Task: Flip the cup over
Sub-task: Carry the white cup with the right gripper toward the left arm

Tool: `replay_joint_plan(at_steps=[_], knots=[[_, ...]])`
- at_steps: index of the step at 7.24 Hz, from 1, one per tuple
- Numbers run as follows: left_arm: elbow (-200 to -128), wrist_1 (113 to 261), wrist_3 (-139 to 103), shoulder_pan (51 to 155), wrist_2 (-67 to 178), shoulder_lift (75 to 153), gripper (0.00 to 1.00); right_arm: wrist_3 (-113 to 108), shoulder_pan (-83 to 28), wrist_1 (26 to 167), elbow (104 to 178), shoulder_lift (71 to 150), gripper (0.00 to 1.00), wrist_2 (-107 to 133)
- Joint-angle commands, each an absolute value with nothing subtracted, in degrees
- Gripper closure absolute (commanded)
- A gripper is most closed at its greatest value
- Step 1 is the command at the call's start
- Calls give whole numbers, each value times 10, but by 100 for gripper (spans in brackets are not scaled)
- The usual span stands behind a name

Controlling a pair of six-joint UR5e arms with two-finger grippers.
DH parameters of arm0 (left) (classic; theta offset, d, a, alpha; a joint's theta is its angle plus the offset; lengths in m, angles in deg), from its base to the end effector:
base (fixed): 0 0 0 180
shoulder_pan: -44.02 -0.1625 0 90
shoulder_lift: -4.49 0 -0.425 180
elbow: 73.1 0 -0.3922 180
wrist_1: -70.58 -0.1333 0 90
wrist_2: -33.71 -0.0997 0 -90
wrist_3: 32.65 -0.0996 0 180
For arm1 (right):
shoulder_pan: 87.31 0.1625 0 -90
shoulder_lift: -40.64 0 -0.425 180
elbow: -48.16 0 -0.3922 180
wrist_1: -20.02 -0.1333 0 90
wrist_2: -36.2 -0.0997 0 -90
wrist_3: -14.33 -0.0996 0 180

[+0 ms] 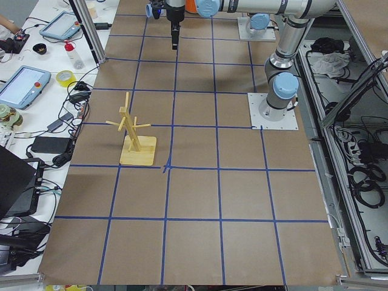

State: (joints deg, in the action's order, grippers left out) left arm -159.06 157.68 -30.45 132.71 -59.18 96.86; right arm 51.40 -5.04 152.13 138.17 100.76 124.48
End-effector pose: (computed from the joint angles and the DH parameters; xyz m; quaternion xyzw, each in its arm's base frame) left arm -0.1164 -0.5197 0.5074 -0.0316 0.9984 -0.0401 0.0249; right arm 0.0449 -0.6825 0.2594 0.2533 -0.9614 0.1041 0.0268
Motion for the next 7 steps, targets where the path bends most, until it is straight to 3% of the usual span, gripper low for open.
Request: replay_joint_plan(at_steps=[1, 3, 5, 7], knots=[[-1591, 1577, -305, 1327, -592, 969, 0, 602, 58, 1520, 1376, 1006, 89, 1241], [-1591, 1577, -305, 1327, -592, 969, 0, 671, 133, 1525, 1364, 991, 89, 1241], [-1591, 1577, -305, 1326, -592, 969, 0, 671, 215, 1526, 1297, 936, 89, 1233], [-1591, 1577, -305, 1327, -592, 969, 0, 723, 258, 1524, 1297, 926, 87, 1220]])
